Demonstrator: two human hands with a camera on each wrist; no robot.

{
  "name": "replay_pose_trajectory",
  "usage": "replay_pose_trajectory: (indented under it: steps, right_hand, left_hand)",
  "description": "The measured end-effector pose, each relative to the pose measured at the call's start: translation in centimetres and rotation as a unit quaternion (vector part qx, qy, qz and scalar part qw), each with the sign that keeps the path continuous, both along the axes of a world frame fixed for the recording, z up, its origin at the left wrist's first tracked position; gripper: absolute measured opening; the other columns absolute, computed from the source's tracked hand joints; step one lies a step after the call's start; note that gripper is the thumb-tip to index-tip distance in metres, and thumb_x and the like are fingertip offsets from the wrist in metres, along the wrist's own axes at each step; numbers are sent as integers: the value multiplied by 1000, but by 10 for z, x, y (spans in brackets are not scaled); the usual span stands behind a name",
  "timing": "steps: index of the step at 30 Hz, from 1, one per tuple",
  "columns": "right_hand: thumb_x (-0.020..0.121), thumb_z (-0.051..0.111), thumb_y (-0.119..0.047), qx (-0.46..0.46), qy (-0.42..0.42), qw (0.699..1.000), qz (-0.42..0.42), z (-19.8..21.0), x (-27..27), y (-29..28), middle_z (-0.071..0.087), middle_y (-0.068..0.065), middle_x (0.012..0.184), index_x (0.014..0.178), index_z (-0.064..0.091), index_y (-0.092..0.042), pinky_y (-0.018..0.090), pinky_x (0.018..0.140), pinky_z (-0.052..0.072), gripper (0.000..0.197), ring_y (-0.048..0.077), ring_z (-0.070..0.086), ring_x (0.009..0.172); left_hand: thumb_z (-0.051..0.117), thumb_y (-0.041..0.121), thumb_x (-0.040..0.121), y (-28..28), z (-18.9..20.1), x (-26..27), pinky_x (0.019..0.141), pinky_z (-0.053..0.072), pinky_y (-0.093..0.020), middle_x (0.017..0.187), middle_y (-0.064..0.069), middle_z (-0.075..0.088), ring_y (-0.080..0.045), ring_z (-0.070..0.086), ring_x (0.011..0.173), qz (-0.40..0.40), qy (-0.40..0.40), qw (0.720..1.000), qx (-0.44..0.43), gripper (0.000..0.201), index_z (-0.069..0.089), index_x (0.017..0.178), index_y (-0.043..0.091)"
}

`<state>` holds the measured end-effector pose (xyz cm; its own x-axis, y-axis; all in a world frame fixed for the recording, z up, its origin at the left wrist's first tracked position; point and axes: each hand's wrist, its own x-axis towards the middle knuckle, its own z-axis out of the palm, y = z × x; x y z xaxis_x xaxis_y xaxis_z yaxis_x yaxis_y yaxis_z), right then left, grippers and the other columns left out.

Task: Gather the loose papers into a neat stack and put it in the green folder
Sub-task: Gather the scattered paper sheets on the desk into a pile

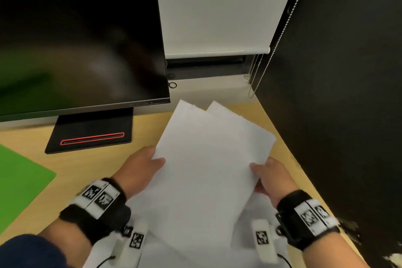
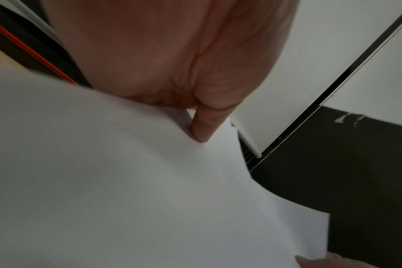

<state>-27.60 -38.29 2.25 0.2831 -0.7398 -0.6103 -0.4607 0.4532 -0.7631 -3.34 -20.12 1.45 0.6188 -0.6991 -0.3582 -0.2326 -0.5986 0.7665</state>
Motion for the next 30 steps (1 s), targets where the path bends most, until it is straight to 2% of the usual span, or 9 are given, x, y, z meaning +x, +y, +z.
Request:
replay_pose_trajectory:
  steps: [6, 9, 12, 16, 18, 20, 23, 26, 30]
  right_hand:
    - [104, 52, -18, 79, 3, 995, 62, -24, -47, 36, 79, 20, 103, 115, 68, -8, 63, 89, 57, 22, 45, 73, 102]
    - [103, 55, -24, 107, -77, 991, 9, -33, -54, 58, 79, 13, 110, 121, 67, -15, 61, 93, 56, 24, 38, 74, 105]
    - [96, 63, -12, 124, -138, 983, -4, -37, -55, 83, 79, 13, 113, 120, 68, -14, 56, 98, 54, 24, 36, 73, 107]
    - [89, 68, 0, -9, -25, 1000, -3, -55, -61, 95, 79, 13, 102, 114, 71, -9, 55, 95, 56, 27, 35, 74, 96]
    - [89, 66, -1, -30, 2, 999, -36, -56, -71, 91, 78, 10, 98, 102, 72, -14, 54, 95, 56, 20, 34, 72, 95]
    - [89, 65, 2, -34, 17, 997, -74, -58, -85, 85, 75, 11, 94, 100, 71, -9, 52, 93, 55, 17, 35, 70, 93]
    - [88, 67, 4, -41, 55, 992, -107, -56, -102, 80, 71, 18, 93, 106, 68, 2, 42, 84, 50, 18, 35, 64, 89]
    - [89, 66, 0, -48, 95, 988, -112, -48, -108, 79, 67, 22, 97, 102, 65, -2, 36, 78, 40, 13, 34, 59, 89]
    - [88, 70, -3, -14, 122, 982, -142, -38, -116, 78, 65, 22, 101, 113, 66, 3, 37, 86, 40, 26, 36, 58, 94]
  left_hand:
    - [53, 14, 98, 58, -20, -39, 86, 52, -33, 104, -4, 70, -19, 66, 95, 0, 6, 999, 54, 14, 65, 103, 15]
    - [48, 22, 101, 66, -36, -51, 95, 48, -36, 109, -2, 63, -21, 61, 103, -1, -35, 995, 95, 18, 59, 112, 14]
    - [44, 30, 102, 64, -44, -65, 104, 42, -37, 117, -3, 57, -23, 54, 114, -33, -58, 992, 111, 27, 56, 122, 15]
    - [40, 43, 102, 45, -38, -69, 104, 41, -38, 113, -3, 52, -26, 49, 112, -98, -106, 980, 134, 24, 53, 90, 27]
    - [42, 41, 101, 27, -32, -56, 109, 37, -37, 127, -6, 51, -29, 47, 121, -111, -175, 969, 131, 29, 60, 114, 23]
    - [45, 37, 101, 8, -27, -41, 112, 35, -37, 145, -6, 43, -28, 38, 134, -145, -234, 953, 126, 45, 50, 140, 17]
    - [47, 30, 97, -16, -30, -33, 123, 20, -38, 166, -7, 16, -26, 12, 152, -280, -280, 904, 159, 64, 25, 157, 18]
    - [48, 32, 92, -31, -36, -46, 125, 9, -41, 169, -7, -6, -26, -5, 155, -374, -294, 852, 218, 81, 6, 160, 23]
    - [45, 43, 91, -40, -42, -69, 122, 18, -49, 167, -15, -12, -39, -5, 154, -413, -324, 809, 264, 84, 0, 159, 22]
